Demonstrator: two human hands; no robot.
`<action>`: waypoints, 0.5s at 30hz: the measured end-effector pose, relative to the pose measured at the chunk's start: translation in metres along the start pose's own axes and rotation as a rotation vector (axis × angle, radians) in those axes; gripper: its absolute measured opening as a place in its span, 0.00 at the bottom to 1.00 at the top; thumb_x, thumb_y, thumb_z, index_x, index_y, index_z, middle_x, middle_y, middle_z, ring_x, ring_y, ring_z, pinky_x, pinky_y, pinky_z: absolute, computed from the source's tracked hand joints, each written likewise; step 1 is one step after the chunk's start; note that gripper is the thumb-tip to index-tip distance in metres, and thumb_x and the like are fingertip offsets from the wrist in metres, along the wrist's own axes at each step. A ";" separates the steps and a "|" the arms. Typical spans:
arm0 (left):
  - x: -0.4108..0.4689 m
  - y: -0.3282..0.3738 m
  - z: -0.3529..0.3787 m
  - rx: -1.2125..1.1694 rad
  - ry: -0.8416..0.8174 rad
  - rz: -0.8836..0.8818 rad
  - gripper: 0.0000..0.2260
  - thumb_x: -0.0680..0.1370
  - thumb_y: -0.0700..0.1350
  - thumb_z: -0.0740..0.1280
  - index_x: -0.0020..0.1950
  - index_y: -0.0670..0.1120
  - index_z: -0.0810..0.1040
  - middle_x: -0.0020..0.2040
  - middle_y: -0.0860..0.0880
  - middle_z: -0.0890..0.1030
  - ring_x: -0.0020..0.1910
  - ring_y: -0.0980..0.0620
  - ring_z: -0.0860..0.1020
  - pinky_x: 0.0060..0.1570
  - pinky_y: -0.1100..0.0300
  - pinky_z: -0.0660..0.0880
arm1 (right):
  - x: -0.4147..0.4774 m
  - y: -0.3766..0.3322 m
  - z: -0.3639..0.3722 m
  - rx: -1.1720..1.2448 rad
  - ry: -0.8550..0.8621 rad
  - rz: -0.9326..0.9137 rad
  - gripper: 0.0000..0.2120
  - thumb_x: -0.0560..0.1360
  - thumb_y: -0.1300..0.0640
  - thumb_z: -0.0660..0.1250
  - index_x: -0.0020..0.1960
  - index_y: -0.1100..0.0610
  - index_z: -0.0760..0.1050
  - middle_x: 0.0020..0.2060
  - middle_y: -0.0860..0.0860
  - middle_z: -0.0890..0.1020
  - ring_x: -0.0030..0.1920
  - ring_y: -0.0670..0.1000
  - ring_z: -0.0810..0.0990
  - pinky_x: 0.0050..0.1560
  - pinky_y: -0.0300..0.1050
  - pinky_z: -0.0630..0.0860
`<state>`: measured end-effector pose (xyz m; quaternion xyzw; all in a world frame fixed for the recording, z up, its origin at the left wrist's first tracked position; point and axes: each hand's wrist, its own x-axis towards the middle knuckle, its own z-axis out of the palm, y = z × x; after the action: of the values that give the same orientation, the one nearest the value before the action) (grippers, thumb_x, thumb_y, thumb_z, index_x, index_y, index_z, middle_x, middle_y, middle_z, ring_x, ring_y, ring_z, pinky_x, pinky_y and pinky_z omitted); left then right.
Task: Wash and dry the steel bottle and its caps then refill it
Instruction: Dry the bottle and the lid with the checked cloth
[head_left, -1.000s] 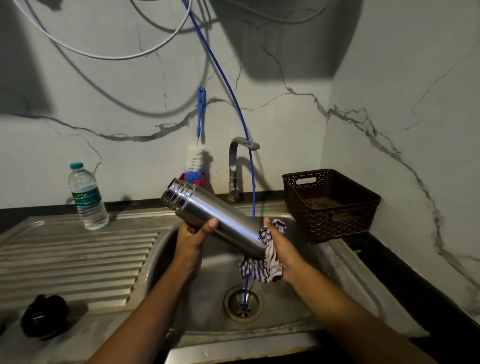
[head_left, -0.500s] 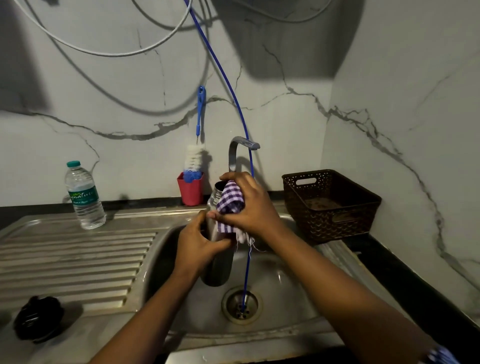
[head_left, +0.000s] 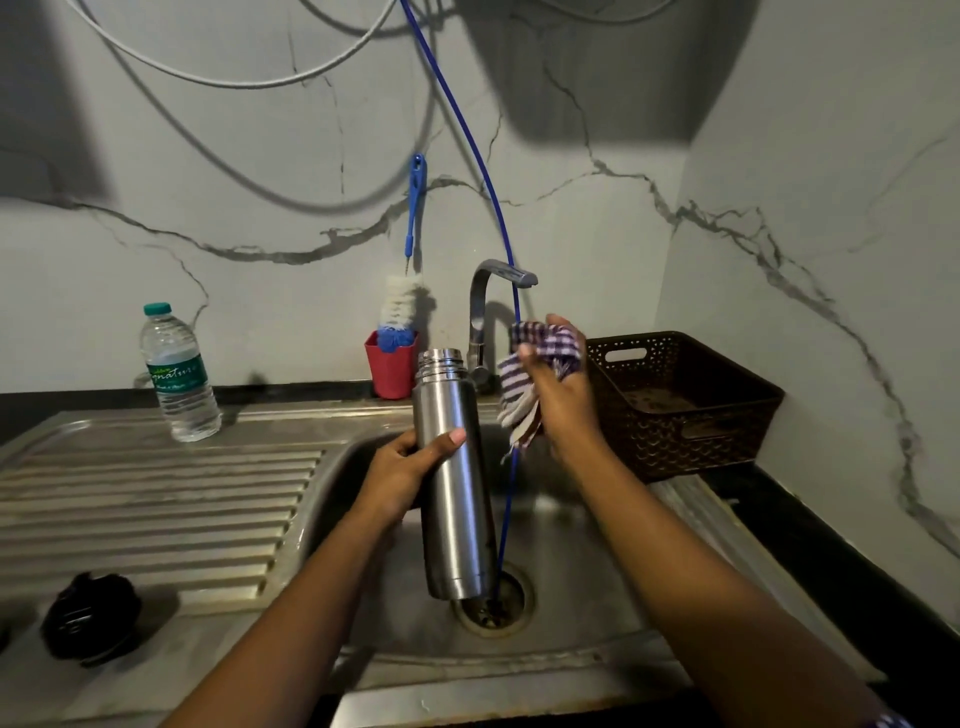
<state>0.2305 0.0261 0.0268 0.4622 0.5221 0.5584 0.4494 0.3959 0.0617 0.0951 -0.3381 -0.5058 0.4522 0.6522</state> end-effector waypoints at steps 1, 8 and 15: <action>-0.002 0.000 0.001 -0.039 -0.019 -0.027 0.29 0.59 0.58 0.78 0.55 0.46 0.80 0.48 0.44 0.84 0.45 0.46 0.83 0.40 0.56 0.77 | -0.010 0.002 0.003 -0.084 -0.121 0.061 0.15 0.76 0.59 0.66 0.61 0.53 0.70 0.46 0.46 0.79 0.45 0.47 0.81 0.39 0.33 0.75; 0.006 -0.002 -0.019 -0.397 0.062 -0.182 0.42 0.53 0.59 0.81 0.62 0.42 0.74 0.56 0.38 0.81 0.53 0.40 0.81 0.52 0.47 0.77 | -0.061 0.036 -0.038 -0.743 -0.736 -0.186 0.28 0.73 0.68 0.66 0.71 0.56 0.66 0.68 0.51 0.72 0.64 0.38 0.71 0.67 0.35 0.66; 0.009 -0.003 -0.029 -0.383 0.042 -0.137 0.53 0.42 0.62 0.82 0.64 0.42 0.73 0.56 0.38 0.80 0.55 0.39 0.79 0.55 0.45 0.76 | -0.031 0.007 -0.025 -0.528 -0.278 -0.156 0.20 0.73 0.70 0.66 0.64 0.58 0.73 0.52 0.52 0.80 0.46 0.40 0.78 0.51 0.34 0.77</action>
<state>0.2009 0.0302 0.0239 0.3197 0.4460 0.6252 0.5551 0.4156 0.0359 0.0719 -0.3910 -0.7144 0.2958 0.4993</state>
